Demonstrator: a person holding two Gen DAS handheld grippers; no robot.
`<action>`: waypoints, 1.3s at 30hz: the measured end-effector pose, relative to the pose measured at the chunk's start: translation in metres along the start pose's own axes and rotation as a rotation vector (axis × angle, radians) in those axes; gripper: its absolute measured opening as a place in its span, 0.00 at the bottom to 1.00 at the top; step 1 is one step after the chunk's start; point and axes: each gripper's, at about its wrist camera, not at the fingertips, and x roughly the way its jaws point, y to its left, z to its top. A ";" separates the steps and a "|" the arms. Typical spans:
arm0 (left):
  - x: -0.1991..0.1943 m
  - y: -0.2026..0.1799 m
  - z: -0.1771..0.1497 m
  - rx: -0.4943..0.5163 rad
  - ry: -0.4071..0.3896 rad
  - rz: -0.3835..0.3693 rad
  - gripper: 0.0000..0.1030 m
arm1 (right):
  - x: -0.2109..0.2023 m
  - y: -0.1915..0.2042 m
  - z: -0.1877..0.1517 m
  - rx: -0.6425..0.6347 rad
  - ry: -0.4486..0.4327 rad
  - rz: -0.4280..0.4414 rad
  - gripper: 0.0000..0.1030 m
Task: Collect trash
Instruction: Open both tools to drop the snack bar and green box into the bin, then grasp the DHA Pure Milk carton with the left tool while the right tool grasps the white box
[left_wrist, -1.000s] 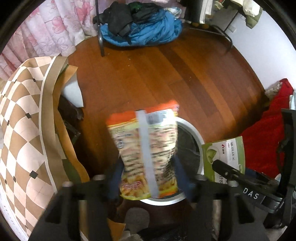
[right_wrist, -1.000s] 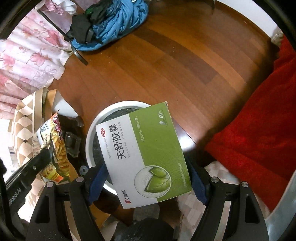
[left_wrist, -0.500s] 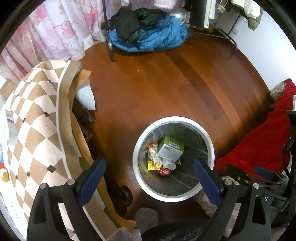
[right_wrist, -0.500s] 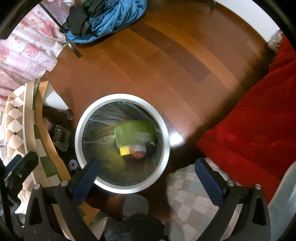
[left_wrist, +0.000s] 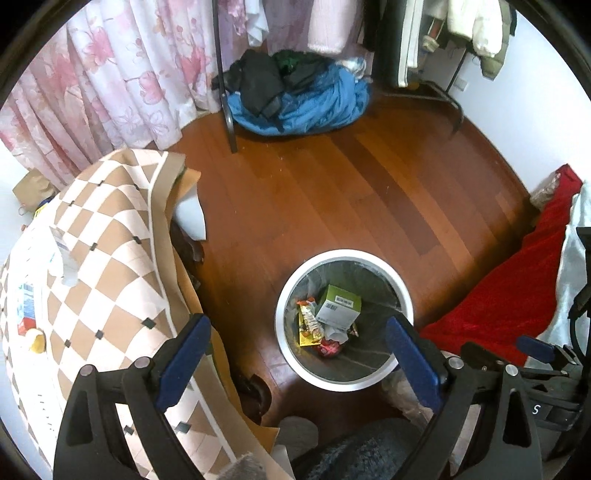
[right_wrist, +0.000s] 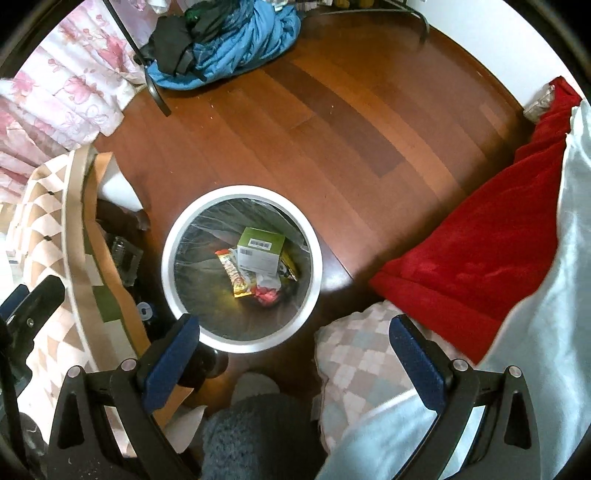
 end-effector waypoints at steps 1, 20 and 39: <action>-0.007 0.001 -0.001 0.000 -0.010 -0.001 0.94 | -0.008 0.000 -0.002 -0.004 -0.010 0.005 1.00; -0.178 0.080 -0.037 -0.102 -0.306 0.079 0.94 | -0.200 0.041 -0.071 -0.038 -0.329 0.115 1.00; -0.084 0.387 -0.074 -0.500 -0.073 0.346 0.94 | -0.135 0.326 -0.075 -0.393 -0.198 0.287 1.00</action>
